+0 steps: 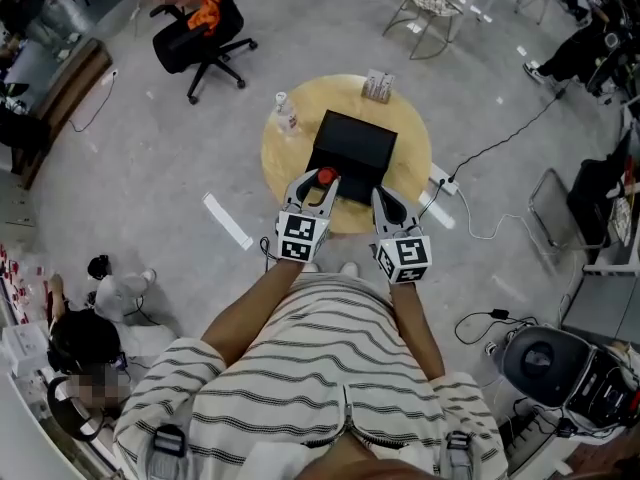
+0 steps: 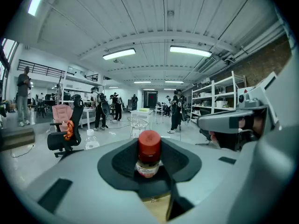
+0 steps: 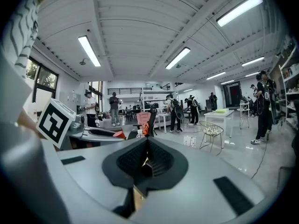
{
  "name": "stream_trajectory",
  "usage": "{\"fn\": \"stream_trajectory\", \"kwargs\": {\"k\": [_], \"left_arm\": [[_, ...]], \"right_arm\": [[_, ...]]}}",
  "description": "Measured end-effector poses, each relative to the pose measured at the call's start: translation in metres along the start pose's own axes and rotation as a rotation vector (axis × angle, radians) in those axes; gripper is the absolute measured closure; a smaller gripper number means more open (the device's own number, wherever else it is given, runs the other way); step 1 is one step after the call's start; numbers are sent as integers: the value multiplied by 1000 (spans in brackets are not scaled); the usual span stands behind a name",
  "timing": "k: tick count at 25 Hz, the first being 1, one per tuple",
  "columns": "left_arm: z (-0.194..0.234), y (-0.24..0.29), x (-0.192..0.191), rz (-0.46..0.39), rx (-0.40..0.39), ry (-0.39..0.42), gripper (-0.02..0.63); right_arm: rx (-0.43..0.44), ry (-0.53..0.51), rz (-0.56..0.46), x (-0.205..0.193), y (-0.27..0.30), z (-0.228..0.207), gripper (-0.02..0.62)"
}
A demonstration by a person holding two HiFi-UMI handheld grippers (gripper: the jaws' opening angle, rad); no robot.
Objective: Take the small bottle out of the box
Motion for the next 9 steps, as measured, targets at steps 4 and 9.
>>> {"fn": "stream_trajectory", "kwargs": {"k": [4, 9], "left_arm": [[-1, -1, 1, -6, 0, 2, 454], [0, 1, 2, -25, -5, -9, 453]], "right_arm": [[-5, 0, 2, -1, -2, -1, 584], [-8, -3, -8, -1, 0, -3, 584]]}}
Point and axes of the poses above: the fingertips, and each gripper's own axes: y forward along the fingers, z to its left, x out of its top, the point moved 10 cm from there along -y, backward along the fingers, and after that the axes turned 13 degrees about x, right-handed, at the moved point
